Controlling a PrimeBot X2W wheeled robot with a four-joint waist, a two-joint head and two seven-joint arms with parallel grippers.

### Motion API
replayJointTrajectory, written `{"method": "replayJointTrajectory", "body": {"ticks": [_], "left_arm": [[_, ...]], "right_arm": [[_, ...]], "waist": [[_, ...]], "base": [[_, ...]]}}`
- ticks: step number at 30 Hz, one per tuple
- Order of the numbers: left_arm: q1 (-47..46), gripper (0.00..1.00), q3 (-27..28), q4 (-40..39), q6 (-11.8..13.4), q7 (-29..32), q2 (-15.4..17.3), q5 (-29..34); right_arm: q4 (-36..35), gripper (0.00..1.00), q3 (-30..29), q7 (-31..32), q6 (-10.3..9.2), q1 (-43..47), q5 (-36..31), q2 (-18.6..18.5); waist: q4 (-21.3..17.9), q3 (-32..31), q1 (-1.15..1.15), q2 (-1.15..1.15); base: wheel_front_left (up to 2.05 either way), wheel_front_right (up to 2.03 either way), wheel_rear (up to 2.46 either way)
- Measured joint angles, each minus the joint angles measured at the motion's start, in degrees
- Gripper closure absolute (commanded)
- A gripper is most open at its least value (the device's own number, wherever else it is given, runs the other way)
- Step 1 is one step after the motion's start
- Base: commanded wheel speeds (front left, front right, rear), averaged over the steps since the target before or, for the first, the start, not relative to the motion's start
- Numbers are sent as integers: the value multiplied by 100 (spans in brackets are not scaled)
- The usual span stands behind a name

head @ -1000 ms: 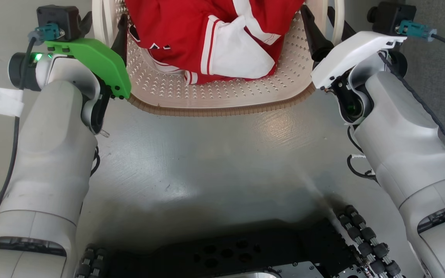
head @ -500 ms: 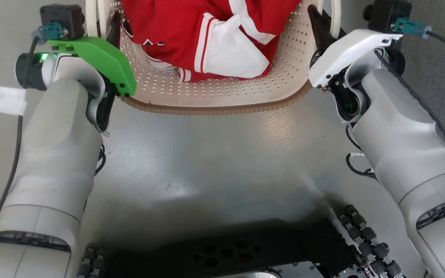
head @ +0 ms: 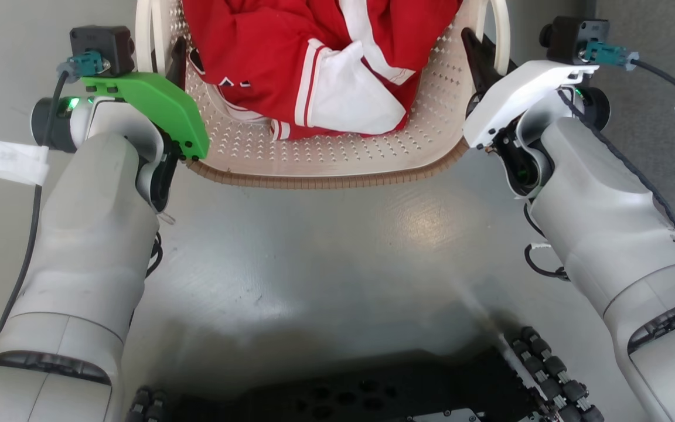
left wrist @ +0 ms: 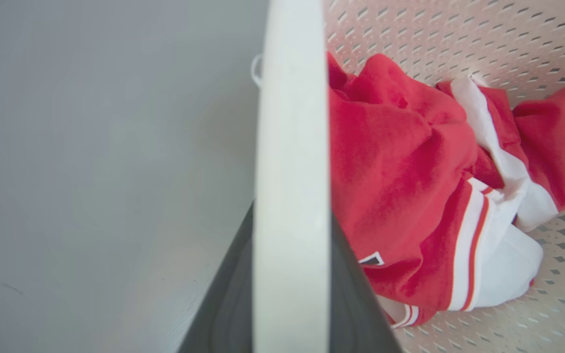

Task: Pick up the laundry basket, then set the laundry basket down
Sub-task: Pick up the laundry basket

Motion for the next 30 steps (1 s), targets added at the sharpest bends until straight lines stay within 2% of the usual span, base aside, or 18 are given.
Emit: {"method": "replayJointTrajectory", "body": {"ticks": [14,30], "left_arm": [[258,100,-99,508,-10,44,-37,-439],[963,100,-378,734,-23,463,-41,-896]], "right_arm": [[286,100,547,42,2,49,97,35],[307,100,1255,798,0,669,499,16]], "waist": [[-1,-907,0,0],[-91,-2064,0,0]], "base": [[0,0,0],[0,0,0]]}}
